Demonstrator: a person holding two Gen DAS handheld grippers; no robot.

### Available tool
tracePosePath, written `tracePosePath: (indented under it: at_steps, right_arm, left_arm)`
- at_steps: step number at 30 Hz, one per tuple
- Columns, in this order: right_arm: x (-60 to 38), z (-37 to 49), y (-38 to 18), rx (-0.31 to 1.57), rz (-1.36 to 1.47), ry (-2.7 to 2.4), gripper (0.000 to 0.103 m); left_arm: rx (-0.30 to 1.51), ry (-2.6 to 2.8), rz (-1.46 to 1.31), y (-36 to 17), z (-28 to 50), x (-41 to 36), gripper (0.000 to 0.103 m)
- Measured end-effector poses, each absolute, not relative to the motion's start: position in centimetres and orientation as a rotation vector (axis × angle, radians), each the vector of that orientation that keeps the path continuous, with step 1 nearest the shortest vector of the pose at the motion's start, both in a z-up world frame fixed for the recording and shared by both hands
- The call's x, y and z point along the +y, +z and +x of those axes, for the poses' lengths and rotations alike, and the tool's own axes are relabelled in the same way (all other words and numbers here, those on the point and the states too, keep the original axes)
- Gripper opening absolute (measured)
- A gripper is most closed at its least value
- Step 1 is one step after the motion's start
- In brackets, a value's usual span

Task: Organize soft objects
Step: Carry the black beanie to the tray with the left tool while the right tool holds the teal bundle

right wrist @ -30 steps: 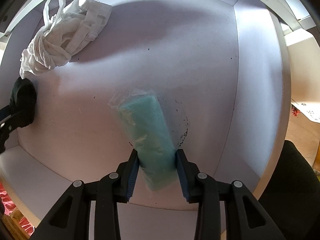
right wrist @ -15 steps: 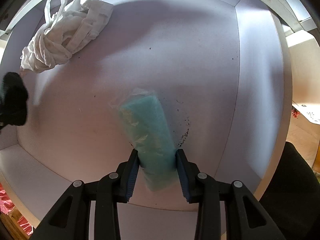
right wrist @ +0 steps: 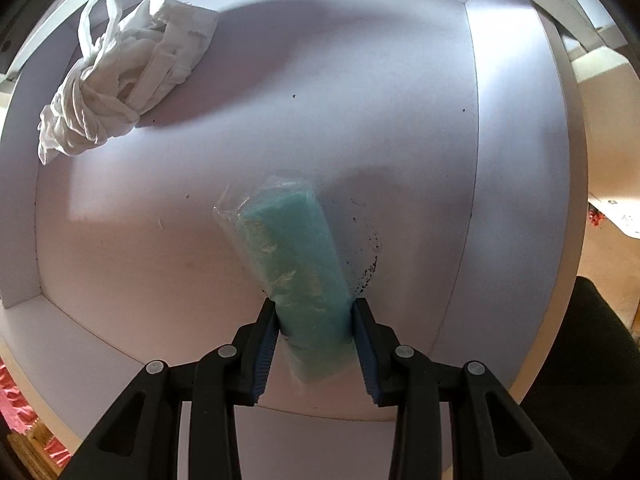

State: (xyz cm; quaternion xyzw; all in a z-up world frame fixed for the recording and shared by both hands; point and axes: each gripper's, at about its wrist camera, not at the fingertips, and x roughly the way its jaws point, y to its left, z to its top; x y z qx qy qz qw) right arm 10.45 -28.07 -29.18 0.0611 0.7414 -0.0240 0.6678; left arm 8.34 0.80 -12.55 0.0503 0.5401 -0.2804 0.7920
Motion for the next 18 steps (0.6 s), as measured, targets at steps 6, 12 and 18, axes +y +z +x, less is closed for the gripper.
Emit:
tracePosePath:
  at_steps: [6, 12, 18]
  right_arm:
    - [-28.0, 10.6, -29.3, 1.677, 0.132, -0.052, 0.037]
    - [-28.0, 10.7, -29.3, 1.678, 0.128, -0.053, 0.037]
    - [-27.6, 10.7, -29.1, 1.681, 0.118, -0.053, 0.037]
  left_arm:
    - [1.061, -0.643, 0.072, -8.0, 8.3, 0.6, 0.040]
    - [0.944, -0.673, 0.047, -1.4, 9.4, 0.9, 0.040]
    - [0.858, -0.665, 0.037, 3.6, 12.6, -0.3, 0.040]
